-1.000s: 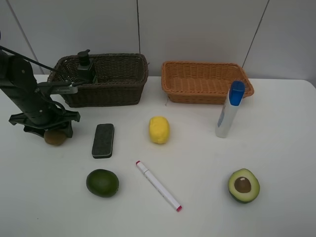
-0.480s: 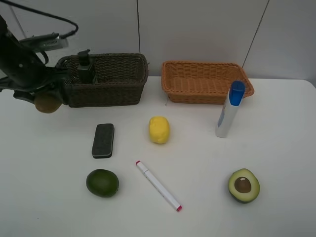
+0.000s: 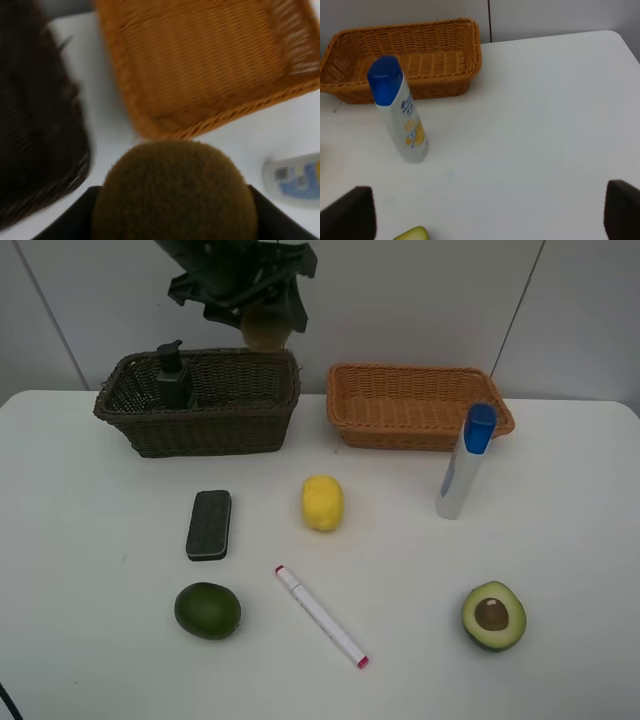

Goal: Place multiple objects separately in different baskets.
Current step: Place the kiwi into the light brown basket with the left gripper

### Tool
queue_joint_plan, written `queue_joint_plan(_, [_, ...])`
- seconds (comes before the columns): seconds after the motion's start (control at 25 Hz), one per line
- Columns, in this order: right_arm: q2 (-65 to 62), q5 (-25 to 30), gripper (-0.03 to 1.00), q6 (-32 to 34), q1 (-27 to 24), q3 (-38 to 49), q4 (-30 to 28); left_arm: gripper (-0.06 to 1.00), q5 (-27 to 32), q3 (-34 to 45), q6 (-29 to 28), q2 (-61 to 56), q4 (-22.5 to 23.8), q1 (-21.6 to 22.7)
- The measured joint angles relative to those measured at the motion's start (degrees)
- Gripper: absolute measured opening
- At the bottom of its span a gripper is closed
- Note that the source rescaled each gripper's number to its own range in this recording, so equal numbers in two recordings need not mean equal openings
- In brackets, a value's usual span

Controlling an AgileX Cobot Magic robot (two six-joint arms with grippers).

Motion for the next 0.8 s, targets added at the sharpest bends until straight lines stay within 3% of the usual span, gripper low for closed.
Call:
queue_joint_plan(0.16, [0.00,0.00,1.00,0.00,0.00,0.00,0.00,0.34,-5.17,-11.58,0.00,11.34,-0.18,-3.67])
queue_joint_plan(0.44, [0.00,0.00,1.00,0.00,0.00,0.00,0.00,0.34,-16.45,-27.91,0.00,30.65,-0.18,-4.70])
queue_joint_plan(0.52, [0.00,0.00,1.00,0.00,0.00,0.00,0.00,0.47,-17.08,-30.60,0.00,34.28,-0.18,-4.70])
queue_joint_plan(0.6, [0.00,0.00,1.00,0.00,0.00,0.00,0.00,0.79,-16.94,-32.15,0.00,36.70,-0.18,-4.70])
queue_joint_plan(0.64, [0.00,0.00,1.00,0.00,0.00,0.00,0.00,0.89,-16.88,-32.30,0.00,37.11,-0.18,-4.70])
queue_joint_plan(0.8, [0.00,0.00,1.00,0.00,0.00,0.00,0.00,1.00,-16.36,-33.19,0.00,37.36,-0.18,-4.70])
